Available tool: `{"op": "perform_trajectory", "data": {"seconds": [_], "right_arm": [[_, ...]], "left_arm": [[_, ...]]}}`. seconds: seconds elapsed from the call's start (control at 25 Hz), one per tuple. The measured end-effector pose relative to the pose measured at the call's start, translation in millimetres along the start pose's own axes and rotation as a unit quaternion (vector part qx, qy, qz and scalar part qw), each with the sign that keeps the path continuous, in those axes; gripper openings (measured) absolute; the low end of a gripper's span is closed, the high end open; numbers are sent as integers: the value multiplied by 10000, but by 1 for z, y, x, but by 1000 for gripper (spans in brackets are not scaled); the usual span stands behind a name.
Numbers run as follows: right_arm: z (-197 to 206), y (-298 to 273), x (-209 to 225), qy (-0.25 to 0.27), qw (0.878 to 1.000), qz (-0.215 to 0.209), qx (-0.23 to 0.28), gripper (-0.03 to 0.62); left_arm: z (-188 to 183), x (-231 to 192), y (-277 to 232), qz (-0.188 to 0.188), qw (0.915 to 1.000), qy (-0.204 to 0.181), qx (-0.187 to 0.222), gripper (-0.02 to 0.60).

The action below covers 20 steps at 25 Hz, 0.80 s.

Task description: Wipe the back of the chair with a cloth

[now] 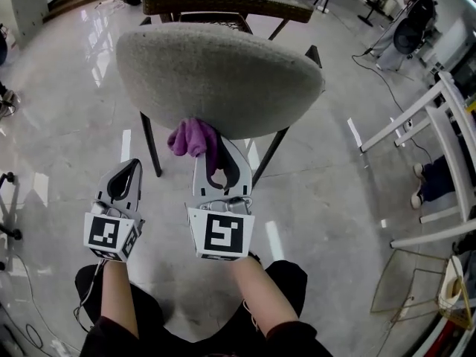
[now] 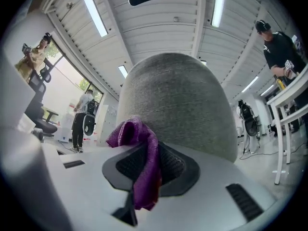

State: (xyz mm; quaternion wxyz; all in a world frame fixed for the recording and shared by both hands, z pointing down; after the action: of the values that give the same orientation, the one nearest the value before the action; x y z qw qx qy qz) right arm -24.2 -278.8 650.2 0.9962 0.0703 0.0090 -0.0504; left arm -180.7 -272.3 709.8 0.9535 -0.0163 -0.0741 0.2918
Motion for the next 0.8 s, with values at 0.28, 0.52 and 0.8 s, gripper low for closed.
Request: {"op": "perform_trajectory", "data": {"seconds": [0.28,0.52,0.8], "right_arm": [[1,5,81,115,9987,467,171,77],[6,-1,134,73,9959,903,3,77],[27,-6,181,-327,9863,1558,-425,77]], "left_arm": [[-10,47,-34,372,9993,-15,94,9],[-17,60,-41,485,9987,-80,132,9],[-10,53,-39,463,9989,-57,67,9]]}}
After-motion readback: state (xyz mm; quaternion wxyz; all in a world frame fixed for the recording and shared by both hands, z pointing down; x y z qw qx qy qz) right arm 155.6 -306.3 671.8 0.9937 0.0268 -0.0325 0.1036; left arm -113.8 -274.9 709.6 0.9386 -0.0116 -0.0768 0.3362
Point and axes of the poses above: the fingertips, and each gripper's own axes: y backward along the fingers, x to its right, z out of its underside, the point moved 1 cm from there along y, backward along the fingers, and after that the axes turned 8 degrees about z, right-handed, at the moved point
